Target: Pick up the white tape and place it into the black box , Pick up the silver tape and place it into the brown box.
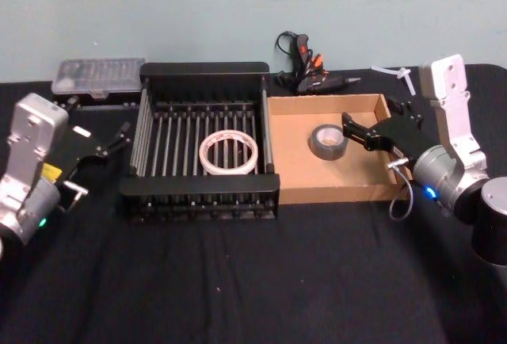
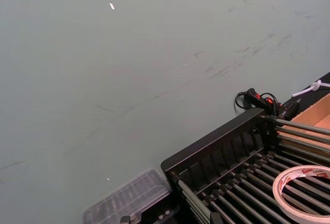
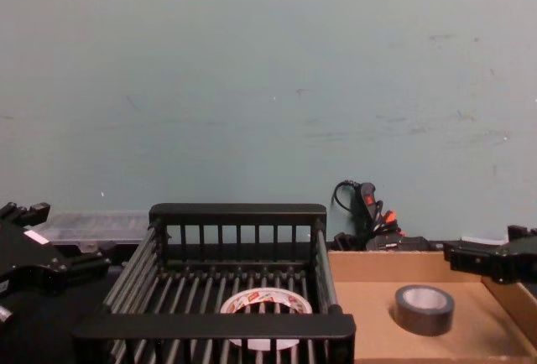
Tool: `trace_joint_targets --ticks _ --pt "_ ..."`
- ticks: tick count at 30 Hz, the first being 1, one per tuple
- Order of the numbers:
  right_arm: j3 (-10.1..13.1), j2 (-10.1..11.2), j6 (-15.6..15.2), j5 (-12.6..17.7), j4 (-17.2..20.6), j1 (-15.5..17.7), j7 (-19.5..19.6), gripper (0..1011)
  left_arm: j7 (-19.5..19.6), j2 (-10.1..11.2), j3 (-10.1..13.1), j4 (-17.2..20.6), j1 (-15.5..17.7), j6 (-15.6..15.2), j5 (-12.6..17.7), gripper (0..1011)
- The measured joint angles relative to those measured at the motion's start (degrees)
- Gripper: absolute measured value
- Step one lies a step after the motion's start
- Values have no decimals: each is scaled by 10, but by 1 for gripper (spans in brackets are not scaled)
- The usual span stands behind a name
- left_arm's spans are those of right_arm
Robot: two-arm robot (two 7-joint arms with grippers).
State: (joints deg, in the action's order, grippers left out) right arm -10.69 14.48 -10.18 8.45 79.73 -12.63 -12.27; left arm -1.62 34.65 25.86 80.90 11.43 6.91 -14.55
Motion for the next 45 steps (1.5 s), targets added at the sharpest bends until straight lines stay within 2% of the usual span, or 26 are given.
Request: trace_joint_targets --ticks 45 --pt "0 0 1 1 1 -1 0 1002 0 0 0 0 0 0 0 1001"
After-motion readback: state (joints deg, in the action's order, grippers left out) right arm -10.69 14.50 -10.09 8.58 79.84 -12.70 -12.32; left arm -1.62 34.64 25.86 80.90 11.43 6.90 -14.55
